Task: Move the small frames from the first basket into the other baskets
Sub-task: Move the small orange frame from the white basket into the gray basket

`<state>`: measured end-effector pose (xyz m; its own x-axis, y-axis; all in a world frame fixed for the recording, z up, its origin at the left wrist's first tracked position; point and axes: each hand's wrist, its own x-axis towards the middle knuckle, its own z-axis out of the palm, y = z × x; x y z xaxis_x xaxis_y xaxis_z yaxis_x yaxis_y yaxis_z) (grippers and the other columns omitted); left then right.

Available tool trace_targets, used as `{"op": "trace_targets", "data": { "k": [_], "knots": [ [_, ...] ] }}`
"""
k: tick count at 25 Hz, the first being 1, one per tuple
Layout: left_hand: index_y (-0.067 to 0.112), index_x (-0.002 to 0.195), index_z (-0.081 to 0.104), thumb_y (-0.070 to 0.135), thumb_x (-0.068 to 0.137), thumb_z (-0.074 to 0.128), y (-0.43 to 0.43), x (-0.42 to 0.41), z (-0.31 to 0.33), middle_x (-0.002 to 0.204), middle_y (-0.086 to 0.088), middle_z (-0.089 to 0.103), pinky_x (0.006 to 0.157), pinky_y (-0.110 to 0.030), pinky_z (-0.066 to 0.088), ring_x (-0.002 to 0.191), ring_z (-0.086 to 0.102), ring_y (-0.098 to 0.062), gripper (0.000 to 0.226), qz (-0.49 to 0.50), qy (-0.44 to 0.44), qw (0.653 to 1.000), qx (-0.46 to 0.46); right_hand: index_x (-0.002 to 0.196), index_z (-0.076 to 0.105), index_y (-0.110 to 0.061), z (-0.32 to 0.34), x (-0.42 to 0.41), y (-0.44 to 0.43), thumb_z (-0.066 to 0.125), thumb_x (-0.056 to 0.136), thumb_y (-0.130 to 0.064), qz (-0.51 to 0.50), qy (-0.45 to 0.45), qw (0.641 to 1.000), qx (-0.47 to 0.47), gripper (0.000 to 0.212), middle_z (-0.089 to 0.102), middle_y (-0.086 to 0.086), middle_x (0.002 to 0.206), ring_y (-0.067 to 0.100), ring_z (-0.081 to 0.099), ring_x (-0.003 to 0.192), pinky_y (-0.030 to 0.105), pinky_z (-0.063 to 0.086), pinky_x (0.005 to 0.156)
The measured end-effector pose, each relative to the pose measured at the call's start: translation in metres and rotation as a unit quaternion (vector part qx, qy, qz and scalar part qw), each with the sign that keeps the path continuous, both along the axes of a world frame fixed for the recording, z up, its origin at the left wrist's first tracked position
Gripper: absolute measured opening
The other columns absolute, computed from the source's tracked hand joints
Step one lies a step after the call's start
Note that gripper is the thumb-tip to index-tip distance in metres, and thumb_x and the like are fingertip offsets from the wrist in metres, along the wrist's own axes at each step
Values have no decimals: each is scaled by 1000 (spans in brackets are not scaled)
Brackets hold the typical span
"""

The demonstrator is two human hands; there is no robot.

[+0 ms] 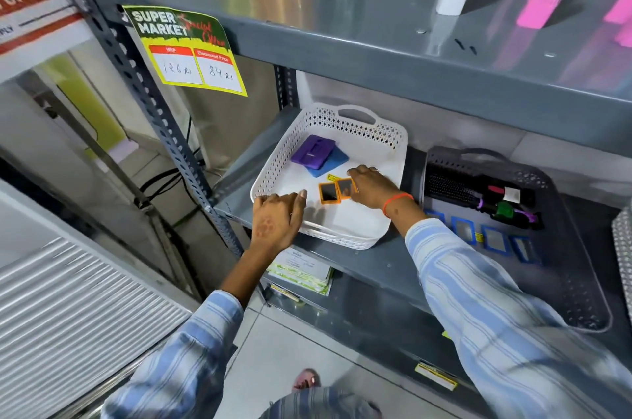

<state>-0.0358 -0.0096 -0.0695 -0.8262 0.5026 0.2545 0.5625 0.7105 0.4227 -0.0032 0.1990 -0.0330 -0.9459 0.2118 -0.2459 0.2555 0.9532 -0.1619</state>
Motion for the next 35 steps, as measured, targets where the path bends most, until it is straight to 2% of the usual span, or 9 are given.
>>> {"op": "trace_targets", "data": {
  "k": [2, 6, 16, 18, 21, 24, 29, 32, 35],
  "knots": [
    [18, 79, 66, 55, 92, 5, 0, 1, 2, 74, -2, 73, 88, -41, 34, 84, 63, -25, 73, -1, -2, 1000, -7, 138, 39, 0, -3, -7, 3, 52, 93, -13, 6, -8, 1000, -20, 49, 41, 22, 142, 39, 40, 130, 41, 36, 108],
    [17, 77, 66, 53, 93, 6, -1, 1, 2, 74, -1, 73, 89, -40, 34, 85, 63, -25, 71, 3, 2, 1000, -24, 139, 38, -3, -11, -11, 5, 65, 85, -11, 29, -35, 999, -20, 61, 43, 20, 141, 38, 42, 129, 39, 37, 107],
    [18, 78, 66, 55, 91, 7, 0, 2, 5, 73, 0, 72, 88, -39, 31, 84, 62, -23, 72, 1, -5, 1000, -14, 122, 53, -2, -5, -3, 9, 71, 80, -20, 30, 10, 999, 4, 49, 48, 19, 130, 35, 44, 122, 36, 42, 99],
    [18, 78, 65, 57, 91, 10, 2, 3, 7, 72, 0, 71, 88, -41, 34, 83, 63, -23, 69, -8, -12, 1000, -13, 120, 56, -1, 1, 2, 9, 66, 83, -19, 24, 23, 999, 0, 43, 48, 20, 129, 35, 44, 122, 35, 42, 98],
    [16, 78, 63, 50, 93, 25, 13, 16, 17, 73, -3, 71, 85, -42, 38, 79, 63, -27, 53, -41, 5, 999, -6, 124, 54, -1, 16, 13, 11, 67, 83, -18, 23, 56, 998, -3, 46, 46, 19, 129, 35, 42, 124, 37, 42, 103],
    [16, 82, 66, 44, 93, 34, 36, 35, 29, 77, -5, 71, 80, -40, 40, 82, 62, -29, 44, -71, 51, 996, -13, 126, 54, -3, 37, 33, 16, 73, 78, -21, 16, 85, 996, -2, 54, 46, 16, 131, 33, 41, 124, 37, 39, 107],
    [14, 78, 66, 49, 91, 28, 60, 62, 29, 75, -10, 71, 71, -38, 45, 75, 64, -32, 54, -124, 91, 987, -49, 126, 53, -4, 66, 93, 47, 75, 74, -18, -32, 130, 990, 33, 58, 48, 19, 133, 36, 45, 124, 38, 38, 106],
    [12, 74, 66, 48, 91, 25, 61, 72, 22, 69, -14, 69, 67, -37, 46, 70, 64, -35, 57, -126, 97, 983, -89, 123, 56, 0, 65, 144, 74, 70, 77, -10, -86, 91, 991, 51, 49, 50, 20, 130, 37, 48, 121, 37, 37, 103],
    [11, 69, 64, 45, 93, 24, 60, 78, 15, 65, -14, 68, 67, -37, 43, 68, 63, -35, 58, -120, 112, 978, -132, 112, 59, 6, 46, 188, 93, 60, 82, -6, -147, 49, 986, 54, 33, 53, 25, 117, 41, 53, 108, 42, 44, 95]
  ]
}}
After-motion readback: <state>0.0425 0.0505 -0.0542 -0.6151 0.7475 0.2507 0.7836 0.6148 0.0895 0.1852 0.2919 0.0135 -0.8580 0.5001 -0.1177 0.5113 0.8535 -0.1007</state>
